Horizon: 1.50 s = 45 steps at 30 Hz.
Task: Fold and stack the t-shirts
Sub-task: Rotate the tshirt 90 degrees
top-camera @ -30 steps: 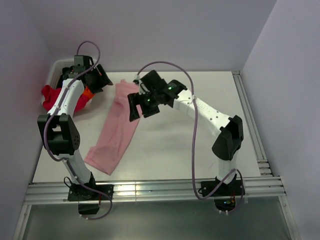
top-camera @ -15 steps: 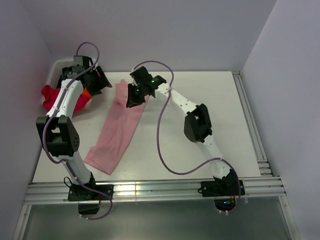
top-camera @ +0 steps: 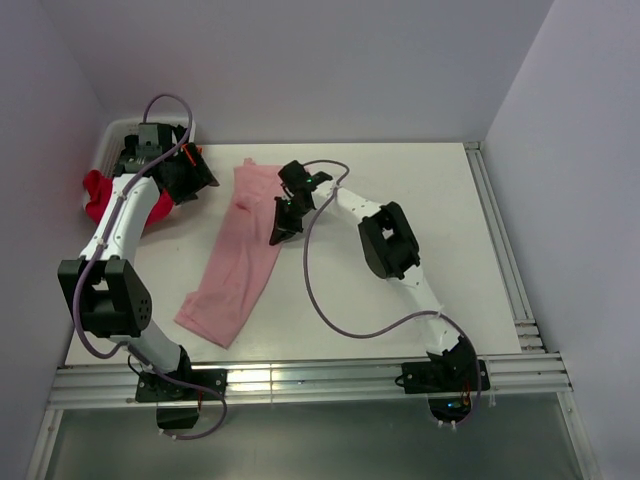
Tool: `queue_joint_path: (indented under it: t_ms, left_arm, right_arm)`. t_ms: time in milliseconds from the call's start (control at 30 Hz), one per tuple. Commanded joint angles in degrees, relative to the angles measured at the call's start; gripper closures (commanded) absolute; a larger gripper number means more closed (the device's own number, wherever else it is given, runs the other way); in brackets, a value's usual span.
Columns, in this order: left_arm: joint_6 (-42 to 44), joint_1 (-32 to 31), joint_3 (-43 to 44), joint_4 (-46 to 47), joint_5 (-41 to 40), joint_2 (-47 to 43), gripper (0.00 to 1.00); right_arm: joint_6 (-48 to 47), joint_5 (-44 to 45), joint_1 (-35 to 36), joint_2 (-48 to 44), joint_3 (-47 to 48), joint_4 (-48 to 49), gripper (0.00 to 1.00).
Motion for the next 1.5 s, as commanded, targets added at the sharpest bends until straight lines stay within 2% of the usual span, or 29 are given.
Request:
queue_joint_path:
  t_ms: [0, 100, 200, 400, 500, 533, 633, 767, 867, 933, 1000, 1033, 1133, 1233, 1333, 1467]
  left_arm:
    - [-0.8, 0.2, -1.2, 0.5, -1.8, -3.3, 0.3]
    - [-1.1, 0.2, -1.0, -0.6, -2.5, -3.7, 0.3]
    - [-1.5, 0.2, -0.8, -0.9, -2.5, -3.6, 0.3]
    - [-1.7, 0.2, -0.3, -1.1, -2.5, -2.6, 0.3]
    - [-2.2, 0.2, 0.0, -0.8, -2.1, -2.4, 0.3]
    - [-2.2, 0.2, 0.2, -0.9, -1.9, -2.4, 0.3]
    - [-2.2, -0.1, 1.1, -1.7, -2.2, -2.6, 0.3]
    - [-2.5, -0.4, 1.0, -1.6, -2.8, -2.9, 0.3]
    - [-3.6, -0.4, 0.5, -1.2, -2.2, -2.9, 0.3]
    - [-4.2, -0.4, 0.4, -1.1, -1.2, -2.8, 0.3]
    - [-4.8, -0.4, 1.3, -1.9, -0.8, -2.9, 0.3]
    - [-4.8, -0.4, 1.6, -2.4, -1.0, -2.9, 0.3]
    - [-4.8, -0.4, 2.1, -3.7, -1.9, -3.6, 0.3]
    - [-5.1, -0.4, 1.3, -4.7, -2.9, -5.1, 0.3]
    - [-5.3, -0.4, -0.2, -5.5, -4.0, -6.9, 0.3]
    - [-5.1, -0.4, -1.3, -6.9, -6.0, -8.7, 0.3]
  right_arm:
    - [-1.6, 3.2, -5.1, -1.6, -0.6, -3.6, 0.88]
    - [-2.2, 4.9, -8.2, 1.4, 8.5, -8.1, 0.87]
    - [-0.2, 2.9, -11.7, 2.5, 11.2, -8.6, 0.85]
    - [2.4, 0.0, -16.1, 1.3, 9.8, -3.4, 0.82]
    - [0.9, -0.4, -16.6, 1.2, 10.8, -4.1, 0.76]
    - [0.8, -1.2, -16.7, 0.7, 10.5, -3.5, 0.7]
    - [0.8, -6.0, -16.5, -3.8, 6.3, -0.6, 0.61]
    - [0.4, -6.2, -12.8, -12.2, 2.5, 0.7, 0.57]
    - [2.8, -6.8, -10.4, -11.7, 4.6, 1.8, 0.61]
    - [4.5, -7.2, -8.6, -8.9, 7.7, 2.5, 0.7]
    - [6.7, -8.4, -7.3, -4.9, 11.5, 2.4, 0.74]
    - [7.4, -8.3, -6.8, -4.0, 11.8, 2.8, 0.79]
    - [8.9, -7.7, -5.6, -1.8, 10.8, 4.4, 0.85]
    - [6.8, -3.6, -4.8, 1.0, 12.5, 0.7, 0.9]
    - [4.4, 3.5, -5.3, 4.2, 16.0, -5.7, 0.92]
    - [1.7, 8.2, -7.8, 5.3, 16.3, -8.4, 0.94]
